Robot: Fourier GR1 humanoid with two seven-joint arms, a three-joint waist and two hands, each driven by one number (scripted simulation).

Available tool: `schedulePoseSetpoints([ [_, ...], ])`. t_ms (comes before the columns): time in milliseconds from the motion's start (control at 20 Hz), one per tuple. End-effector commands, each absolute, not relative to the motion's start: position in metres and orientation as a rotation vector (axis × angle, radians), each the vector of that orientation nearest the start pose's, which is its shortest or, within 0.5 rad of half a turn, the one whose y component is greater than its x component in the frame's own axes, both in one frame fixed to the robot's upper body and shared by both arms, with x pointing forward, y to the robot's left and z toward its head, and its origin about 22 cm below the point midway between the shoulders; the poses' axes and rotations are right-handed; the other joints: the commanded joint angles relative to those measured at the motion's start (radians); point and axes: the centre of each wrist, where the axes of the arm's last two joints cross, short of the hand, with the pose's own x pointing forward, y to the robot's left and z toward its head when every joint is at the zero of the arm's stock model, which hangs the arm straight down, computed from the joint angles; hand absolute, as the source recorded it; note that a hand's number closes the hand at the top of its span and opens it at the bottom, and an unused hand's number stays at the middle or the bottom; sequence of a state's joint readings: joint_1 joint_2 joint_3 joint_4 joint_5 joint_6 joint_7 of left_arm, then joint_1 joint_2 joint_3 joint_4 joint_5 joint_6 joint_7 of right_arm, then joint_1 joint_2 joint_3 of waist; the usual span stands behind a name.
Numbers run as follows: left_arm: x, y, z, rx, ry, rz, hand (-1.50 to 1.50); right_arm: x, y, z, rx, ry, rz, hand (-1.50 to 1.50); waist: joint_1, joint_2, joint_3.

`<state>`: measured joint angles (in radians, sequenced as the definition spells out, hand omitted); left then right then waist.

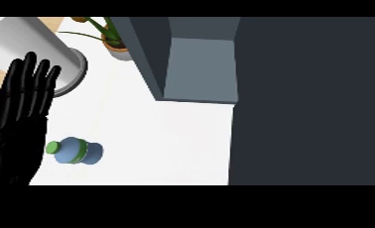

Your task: Pick up the bottled water, place it into the cabinet and close the cabinet

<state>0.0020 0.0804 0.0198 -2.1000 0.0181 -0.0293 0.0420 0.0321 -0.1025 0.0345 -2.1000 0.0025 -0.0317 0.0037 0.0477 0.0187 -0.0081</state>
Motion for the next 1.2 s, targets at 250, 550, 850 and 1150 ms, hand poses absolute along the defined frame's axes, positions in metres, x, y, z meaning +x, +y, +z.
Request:
schedulePoseSetpoints([
  [250,0.132,0.281,0.139,0.380,-2.067,0.085,-1.50,0.161,-0.254,0.119,-0.110,-1.984,0.155,-1.50,-0.036,-0.028,0.008],
  [550,0.100,0.260,0.124,0.187,-1.887,0.401,-1.50,0.131,-0.256,0.127,0.181,-1.905,0.155,-1.50,-0.041,-0.026,0.008],
  [850,0.062,0.256,0.135,0.187,-1.900,0.417,-1.50,0.096,-0.256,0.145,0.192,-1.879,0.159,-1.50,-0.038,-0.029,0.008],
  [1150,0.048,0.248,0.143,0.171,-1.879,0.398,-1.50,0.088,-0.251,0.141,0.185,-1.900,0.148,-1.50,-0.045,-0.027,0.009],
])
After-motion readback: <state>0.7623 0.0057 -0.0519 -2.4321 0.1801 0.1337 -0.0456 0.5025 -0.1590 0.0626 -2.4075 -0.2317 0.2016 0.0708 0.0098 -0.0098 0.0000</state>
